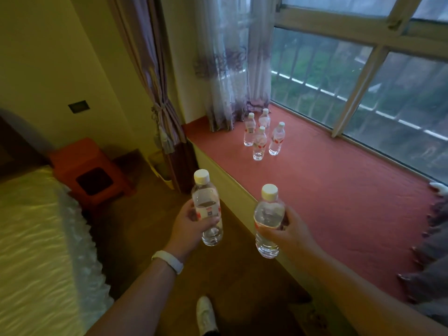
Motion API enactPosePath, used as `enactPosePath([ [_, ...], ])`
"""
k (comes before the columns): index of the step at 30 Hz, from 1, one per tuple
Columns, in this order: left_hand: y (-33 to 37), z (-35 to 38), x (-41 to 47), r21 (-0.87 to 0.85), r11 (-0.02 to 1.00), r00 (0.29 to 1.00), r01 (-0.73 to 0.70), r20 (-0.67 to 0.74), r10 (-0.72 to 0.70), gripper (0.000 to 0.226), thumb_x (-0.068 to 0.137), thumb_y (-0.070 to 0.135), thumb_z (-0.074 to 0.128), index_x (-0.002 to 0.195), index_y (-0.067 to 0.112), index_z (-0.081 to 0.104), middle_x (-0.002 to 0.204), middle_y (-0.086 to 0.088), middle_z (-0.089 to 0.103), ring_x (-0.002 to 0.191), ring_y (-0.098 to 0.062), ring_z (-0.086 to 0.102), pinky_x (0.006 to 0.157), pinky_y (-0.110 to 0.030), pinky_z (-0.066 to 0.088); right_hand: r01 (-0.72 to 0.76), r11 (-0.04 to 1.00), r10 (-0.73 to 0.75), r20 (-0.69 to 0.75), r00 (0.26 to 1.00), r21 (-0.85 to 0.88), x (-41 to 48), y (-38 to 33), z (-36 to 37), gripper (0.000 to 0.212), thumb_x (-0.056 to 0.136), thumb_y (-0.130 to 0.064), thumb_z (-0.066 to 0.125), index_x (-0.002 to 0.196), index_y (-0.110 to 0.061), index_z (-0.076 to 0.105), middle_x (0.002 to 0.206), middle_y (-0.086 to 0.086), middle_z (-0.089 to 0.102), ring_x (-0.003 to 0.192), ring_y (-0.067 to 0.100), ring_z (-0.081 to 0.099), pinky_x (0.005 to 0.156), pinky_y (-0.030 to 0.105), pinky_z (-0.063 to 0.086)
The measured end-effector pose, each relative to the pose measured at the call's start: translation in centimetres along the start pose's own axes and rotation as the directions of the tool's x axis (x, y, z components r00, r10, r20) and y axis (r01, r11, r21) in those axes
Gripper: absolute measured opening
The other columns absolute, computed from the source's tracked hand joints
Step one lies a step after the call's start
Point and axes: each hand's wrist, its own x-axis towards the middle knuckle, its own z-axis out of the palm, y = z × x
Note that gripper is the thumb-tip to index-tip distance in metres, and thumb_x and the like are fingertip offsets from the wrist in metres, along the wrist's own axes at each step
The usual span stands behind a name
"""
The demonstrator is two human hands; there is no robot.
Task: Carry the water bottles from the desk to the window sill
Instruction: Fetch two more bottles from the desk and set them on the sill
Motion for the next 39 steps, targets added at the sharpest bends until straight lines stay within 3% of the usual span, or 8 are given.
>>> enactPosePath([
  [6,2.8,-4.9,9.9,-0.007,1.000,0.997,-0.017,0.076,0.018,0.048,0.074,-0.001,0.082,0.113,0.022,0.063,0.105,-0.001,0.074,0.095,-0.016,0.071,0.076,-0.029,0.057,0.002,1.000,0.001,-0.088,0.996,0.031,7.6,-4.4,5.1,0.056,0.072,-0.007,0.083,0.115,-0.030,0.055,0.107,-0.002,0.069,0.095,0.009,0.069,0.085,0.030,0.057],
  [11,4.5,-8.2,16.0,-0.003,0.999,0.994,-0.041,0.100,0.042,0.052,0.075,0.003,0.083,0.120,0.017,0.061,0.109,-0.003,0.073,0.099,-0.016,0.071,0.080,-0.032,0.058,0.013,0.998,-0.006,-0.128,0.992,0.058,12.1,-6.5,8.3,0.057,0.074,-0.001,0.080,0.119,-0.025,0.054,0.104,-0.007,0.068,0.089,0.004,0.069,0.059,0.010,0.052],
  [16,5.6,-10.0,20.7,-0.007,0.999,0.994,-0.051,0.101,0.052,0.051,0.076,0.003,0.082,0.120,0.018,0.061,0.108,0.000,0.073,0.099,-0.015,0.071,0.079,-0.028,0.057,-0.008,0.999,0.014,-0.139,0.990,0.048,16.7,-7.4,10.5,0.059,0.073,-0.002,0.082,0.120,-0.025,0.055,0.108,-0.003,0.069,0.097,0.011,0.067,0.083,0.028,0.057],
  [21,5.7,-10.7,25.9,0.018,0.999,0.996,-0.049,0.081,0.047,0.052,0.075,0.005,0.083,0.120,0.017,0.060,0.111,-0.003,0.072,0.102,-0.017,0.070,0.083,-0.033,0.057,-0.018,1.000,0.020,-0.122,0.992,0.021,21.9,-7.3,11.9,0.058,0.073,-0.001,0.082,0.121,-0.022,0.056,0.106,-0.003,0.069,0.085,-0.002,0.069,0.063,0.011,0.053],
  [27,5.8,-10.0,34.0,0.090,0.996,0.997,-0.006,0.083,-0.002,0.054,0.076,0.006,0.083,0.121,0.017,0.057,0.112,-0.003,0.072,0.104,-0.019,0.070,0.087,-0.038,0.057,-0.067,0.997,0.064,-0.076,0.995,-0.032,30.5,-5.5,12.5,0.058,0.070,-0.019,0.087,0.113,-0.042,0.057,0.111,-0.005,0.070,0.102,0.011,0.069,0.091,0.039,0.055],
  [30,6.1,-9.0,38.7,0.164,0.986,0.996,0.018,0.084,-0.032,0.055,0.074,0.007,0.085,0.119,0.021,0.057,0.112,-0.002,0.072,0.105,-0.019,0.070,0.089,-0.041,0.057,-0.093,0.995,0.091,-0.078,0.993,-0.032,35.2,-5.1,12.3,0.055,0.068,-0.021,0.088,0.109,-0.043,0.058,0.110,-0.006,0.070,0.101,0.010,0.069,0.094,0.042,0.055],
  [35,7.5,-6.0,46.3,0.270,0.962,0.986,0.044,0.141,-0.084,0.053,0.071,0.009,0.087,0.113,0.024,0.057,0.111,-0.003,0.072,0.103,-0.021,0.070,0.090,-0.042,0.057,-0.122,0.992,0.117,-0.105,0.988,-0.042,42.3,-3.2,10.9,0.070,0.055,-0.050,0.086,0.117,-0.050,0.052,0.117,-0.008,0.064,0.106,0.010,0.066,0.094,0.047,0.055],
  [39,9.3,-2.7,51.9,0.322,0.946,0.973,0.025,0.208,-0.096,0.070,0.061,0.025,0.092,0.121,0.023,0.055,0.116,-0.003,0.071,0.106,-0.020,0.069,0.093,-0.045,0.056,-0.131,0.991,0.127,-0.127,0.984,-0.027,46.5,-3.9,8.9,0.070,0.054,-0.055,0.085,0.114,-0.057,0.049,0.120,-0.011,0.062,0.109,0.008,0.064,0.096,0.045,0.054],
])
